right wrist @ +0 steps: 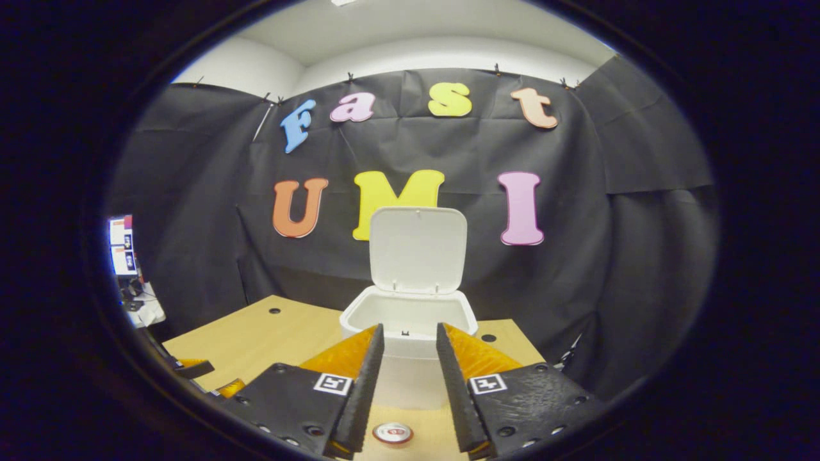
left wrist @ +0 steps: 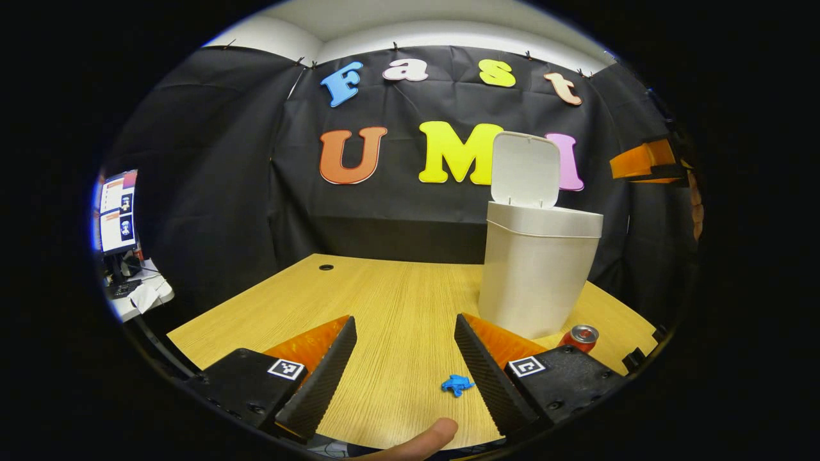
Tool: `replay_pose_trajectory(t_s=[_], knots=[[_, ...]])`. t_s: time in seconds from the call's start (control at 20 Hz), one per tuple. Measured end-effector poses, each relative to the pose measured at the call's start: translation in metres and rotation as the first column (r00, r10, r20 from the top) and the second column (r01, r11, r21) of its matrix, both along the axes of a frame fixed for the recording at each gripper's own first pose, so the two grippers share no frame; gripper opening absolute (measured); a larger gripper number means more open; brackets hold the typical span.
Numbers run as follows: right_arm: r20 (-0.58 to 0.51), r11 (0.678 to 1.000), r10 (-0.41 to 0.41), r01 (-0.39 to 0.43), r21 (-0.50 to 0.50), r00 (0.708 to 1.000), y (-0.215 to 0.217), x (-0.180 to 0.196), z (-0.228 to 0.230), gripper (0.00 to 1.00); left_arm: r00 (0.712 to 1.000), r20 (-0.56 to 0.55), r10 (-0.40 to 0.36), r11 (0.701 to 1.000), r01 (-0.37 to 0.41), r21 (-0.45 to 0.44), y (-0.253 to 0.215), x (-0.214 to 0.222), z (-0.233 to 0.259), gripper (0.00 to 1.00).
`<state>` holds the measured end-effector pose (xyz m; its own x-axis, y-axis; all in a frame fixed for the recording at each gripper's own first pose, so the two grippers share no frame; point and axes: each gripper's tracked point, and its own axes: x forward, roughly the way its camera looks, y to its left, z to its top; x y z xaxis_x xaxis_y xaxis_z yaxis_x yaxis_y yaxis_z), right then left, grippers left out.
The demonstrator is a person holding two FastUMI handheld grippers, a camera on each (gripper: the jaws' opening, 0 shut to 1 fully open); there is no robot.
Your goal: Press the lid of the desktop garbage bin to open it, pick up the crumpled paper on the desktop and throw it into the bin, then pick up the pop can on the desktop and drop it into the bin, and finally close the garbage bin lid.
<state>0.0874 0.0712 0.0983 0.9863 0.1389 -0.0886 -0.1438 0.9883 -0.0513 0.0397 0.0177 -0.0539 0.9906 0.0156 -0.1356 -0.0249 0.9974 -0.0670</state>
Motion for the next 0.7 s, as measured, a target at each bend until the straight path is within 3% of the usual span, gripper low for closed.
replay_pose_trajectory(t_s=[0.05,0.1,0.15,0.7], knots=[[0.01,1.0,-0.011,0.011,-0.007,1.0,-0.004,-0.006,-0.001,0.59,1.0,-0.001,-0.001,1.0,0.001,0.002,-0.002,0.001,-0.001,1.0],[0.02,1.0,-0.015,0.015,-0.013,1.0,-0.005,-0.013,-0.003,0.81,1.0,-0.001,-0.004,1.0,0.004,0.006,-0.003,0.001,-0.002,0.99],[0.028,1.0,-0.012,0.013,-0.02,1.0,-0.006,-0.019,-0.004,0.92,1.0,-0.002,-0.005,1.0,0.005,0.012,-0.005,0.002,-0.003,0.99],[0.047,0.995,0.022,-0.017,-0.1,0.999,-0.03,-0.067,-0.06,0.95,0.99,-0.11,-0.086,0.994,0.092,0.053,-0.055,0.027,-0.059,0.99]])
